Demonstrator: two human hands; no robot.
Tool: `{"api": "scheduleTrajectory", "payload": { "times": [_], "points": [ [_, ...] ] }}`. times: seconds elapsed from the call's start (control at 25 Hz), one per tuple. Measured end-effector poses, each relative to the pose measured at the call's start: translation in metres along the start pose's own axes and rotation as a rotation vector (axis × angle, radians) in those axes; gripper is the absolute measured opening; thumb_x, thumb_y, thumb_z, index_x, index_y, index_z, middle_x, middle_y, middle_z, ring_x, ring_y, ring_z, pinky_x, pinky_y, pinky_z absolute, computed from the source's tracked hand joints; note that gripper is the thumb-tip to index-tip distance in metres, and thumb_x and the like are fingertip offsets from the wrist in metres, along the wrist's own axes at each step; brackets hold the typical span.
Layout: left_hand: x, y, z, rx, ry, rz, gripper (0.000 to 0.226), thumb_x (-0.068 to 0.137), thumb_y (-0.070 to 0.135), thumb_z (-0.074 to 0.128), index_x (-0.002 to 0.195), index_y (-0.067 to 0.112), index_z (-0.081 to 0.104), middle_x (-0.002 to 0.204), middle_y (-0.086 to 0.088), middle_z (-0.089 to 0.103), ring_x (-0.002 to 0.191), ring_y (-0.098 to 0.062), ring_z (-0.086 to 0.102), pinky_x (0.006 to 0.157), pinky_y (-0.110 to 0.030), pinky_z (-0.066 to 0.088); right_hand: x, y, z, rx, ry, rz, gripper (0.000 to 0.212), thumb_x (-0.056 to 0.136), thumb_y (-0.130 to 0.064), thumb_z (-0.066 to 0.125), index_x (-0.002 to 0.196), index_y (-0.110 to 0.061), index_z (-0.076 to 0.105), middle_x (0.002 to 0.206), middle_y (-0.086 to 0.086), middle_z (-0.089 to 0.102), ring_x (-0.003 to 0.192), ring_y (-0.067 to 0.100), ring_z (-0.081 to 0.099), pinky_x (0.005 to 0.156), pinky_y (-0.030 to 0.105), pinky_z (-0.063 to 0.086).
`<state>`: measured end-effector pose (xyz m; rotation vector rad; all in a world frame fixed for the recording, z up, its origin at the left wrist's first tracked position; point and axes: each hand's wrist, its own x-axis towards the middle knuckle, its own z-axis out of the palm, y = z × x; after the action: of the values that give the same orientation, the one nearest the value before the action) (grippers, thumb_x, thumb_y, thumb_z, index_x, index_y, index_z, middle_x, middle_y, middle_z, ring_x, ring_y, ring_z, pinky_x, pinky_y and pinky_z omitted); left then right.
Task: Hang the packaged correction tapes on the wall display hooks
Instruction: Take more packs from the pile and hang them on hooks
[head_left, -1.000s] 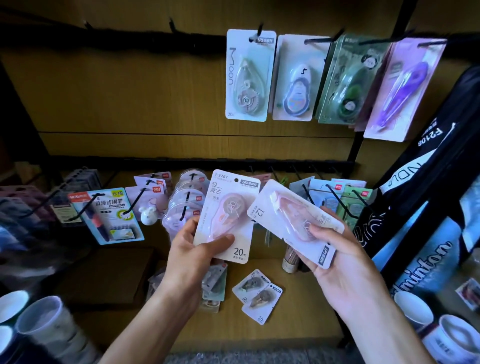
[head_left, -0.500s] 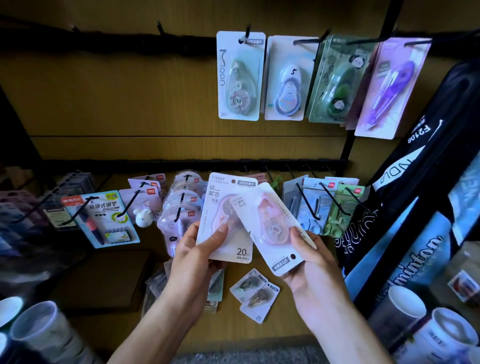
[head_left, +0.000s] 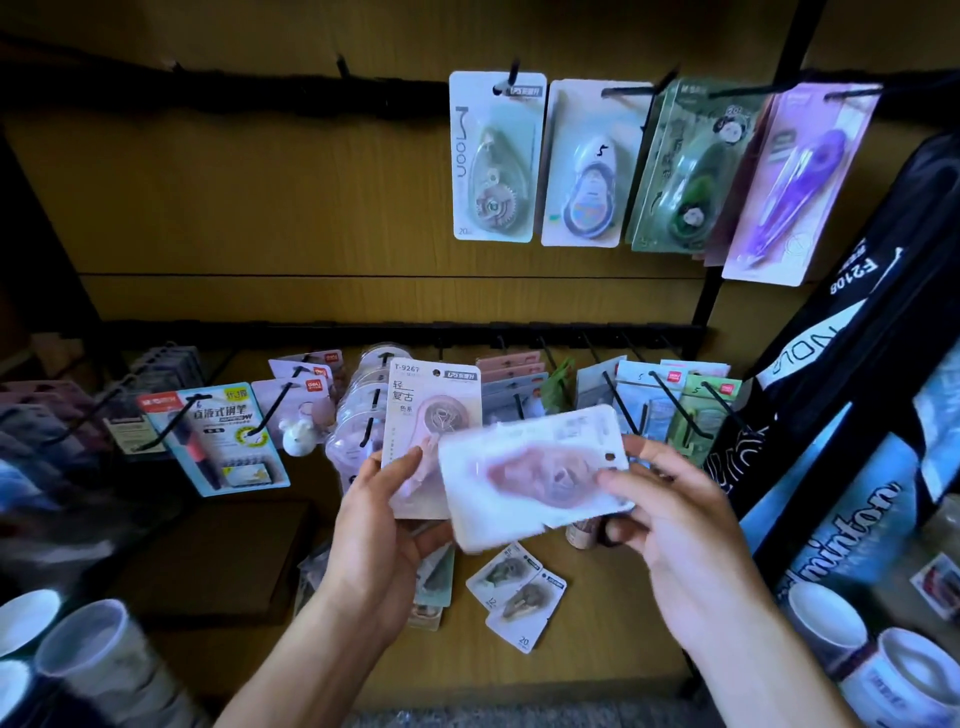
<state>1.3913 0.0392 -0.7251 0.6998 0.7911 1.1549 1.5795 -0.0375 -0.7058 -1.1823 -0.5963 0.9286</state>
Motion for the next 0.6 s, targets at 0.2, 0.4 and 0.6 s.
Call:
{"api": "scheduleTrajectory", "payload": {
  "times": [0.2,0.4,0.6],
  "points": [
    [-0.006,-0.003,0.008,0.173,-0.097,-0.015,0.047,0.074,0.023,0.078,0.119,0.02,0.062,0.099,-0.012,0.077,0.084,-0.029,0.074,0.058,-0.036,0.06,-0.008,-0.007,0.009,-0.031,0.019,-0.111,0.016,0.082,0.0,0.069,0.088,-0.015,0.067,0.071,-0.003,0.072,0.055,0.009,0.058,0.038,0.016,0.034],
    [-0.016,-0.002,0.019,0.237,-0.255,-0.04,0.039,0.072,0.013,0.077,0.11,0.013,0.069,0.099,-0.019,0.076,0.079,-0.037,0.066,0.067,-0.041,0.047,-0.006,-0.023,0.021,0.064,0.016,-0.184,0.017,0.085,-0.002,0.066,0.097,-0.014,0.066,0.072,-0.004,0.074,0.051,0.0,0.059,0.038,0.012,0.036],
    [-0.016,0.009,0.021,0.144,-0.298,-0.023,0.032,0.071,0.013,0.075,0.103,0.011,0.071,0.095,-0.019,0.075,0.061,-0.032,0.061,0.04,-0.027,0.051,0.005,-0.042,0.035,0.023,-0.003,-0.276,0.012,0.089,-0.008,0.065,0.096,-0.017,0.066,0.067,-0.01,0.069,0.052,0.001,0.052,0.039,0.013,0.032]
  ]
}}
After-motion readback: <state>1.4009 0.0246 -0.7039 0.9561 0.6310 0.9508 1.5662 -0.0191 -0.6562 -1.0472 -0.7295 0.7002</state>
